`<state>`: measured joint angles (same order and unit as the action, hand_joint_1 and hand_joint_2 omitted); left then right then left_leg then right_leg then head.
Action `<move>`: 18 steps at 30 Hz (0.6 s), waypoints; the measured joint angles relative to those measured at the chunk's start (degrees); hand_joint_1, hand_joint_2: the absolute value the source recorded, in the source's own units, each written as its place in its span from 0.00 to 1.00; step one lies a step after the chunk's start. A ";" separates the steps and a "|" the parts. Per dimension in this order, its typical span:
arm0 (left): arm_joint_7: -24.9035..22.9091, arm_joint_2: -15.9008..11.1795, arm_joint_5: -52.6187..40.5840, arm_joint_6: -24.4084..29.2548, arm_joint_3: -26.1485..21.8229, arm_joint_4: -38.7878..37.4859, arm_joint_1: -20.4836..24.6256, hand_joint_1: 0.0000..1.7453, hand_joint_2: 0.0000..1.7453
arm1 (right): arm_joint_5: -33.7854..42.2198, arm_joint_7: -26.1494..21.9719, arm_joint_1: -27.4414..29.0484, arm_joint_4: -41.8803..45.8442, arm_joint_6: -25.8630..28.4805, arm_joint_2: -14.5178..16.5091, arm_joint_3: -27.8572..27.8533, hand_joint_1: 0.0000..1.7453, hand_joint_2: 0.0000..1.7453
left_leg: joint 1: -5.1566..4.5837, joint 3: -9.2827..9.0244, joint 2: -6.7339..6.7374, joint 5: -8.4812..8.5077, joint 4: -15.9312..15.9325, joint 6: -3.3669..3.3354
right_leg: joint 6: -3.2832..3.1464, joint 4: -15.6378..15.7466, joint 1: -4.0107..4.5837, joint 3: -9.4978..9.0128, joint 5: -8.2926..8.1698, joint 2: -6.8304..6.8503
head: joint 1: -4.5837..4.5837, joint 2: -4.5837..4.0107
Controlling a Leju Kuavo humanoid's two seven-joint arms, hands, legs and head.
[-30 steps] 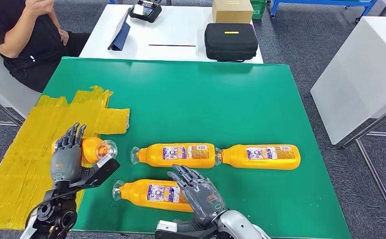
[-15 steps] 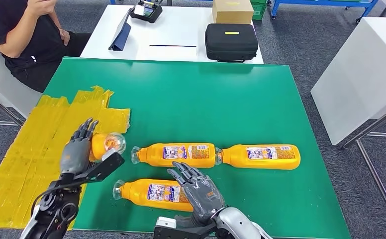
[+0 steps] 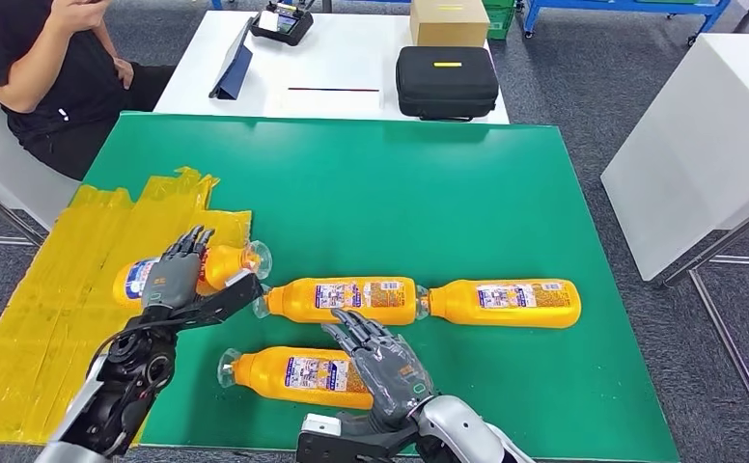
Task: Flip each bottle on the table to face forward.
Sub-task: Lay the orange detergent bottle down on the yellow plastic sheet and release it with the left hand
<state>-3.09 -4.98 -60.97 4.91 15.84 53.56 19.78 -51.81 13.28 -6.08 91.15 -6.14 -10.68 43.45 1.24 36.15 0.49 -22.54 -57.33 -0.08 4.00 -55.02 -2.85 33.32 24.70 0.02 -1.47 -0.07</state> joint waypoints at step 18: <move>1.45 3.39 3.51 6.63 -2.90 -7.12 4.13 0.00 0.00 | -1.48 2.51 1.02 0.36 0.29 -0.42 -0.06 0.00 1.00 | -0.02 0.17 -0.02 0.00 -0.02 -0.01 | 0.01 0.00 -0.01 0.09 0.00 0.00 | 0.01 0.00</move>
<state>-1.64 -1.59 -57.46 11.54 12.94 46.44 23.91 -53.29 15.80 -5.07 91.51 -5.84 -11.09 43.39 1.22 36.31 0.47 -22.54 -57.35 -0.09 4.01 -55.02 -2.86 33.41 24.70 0.02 -1.46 -0.07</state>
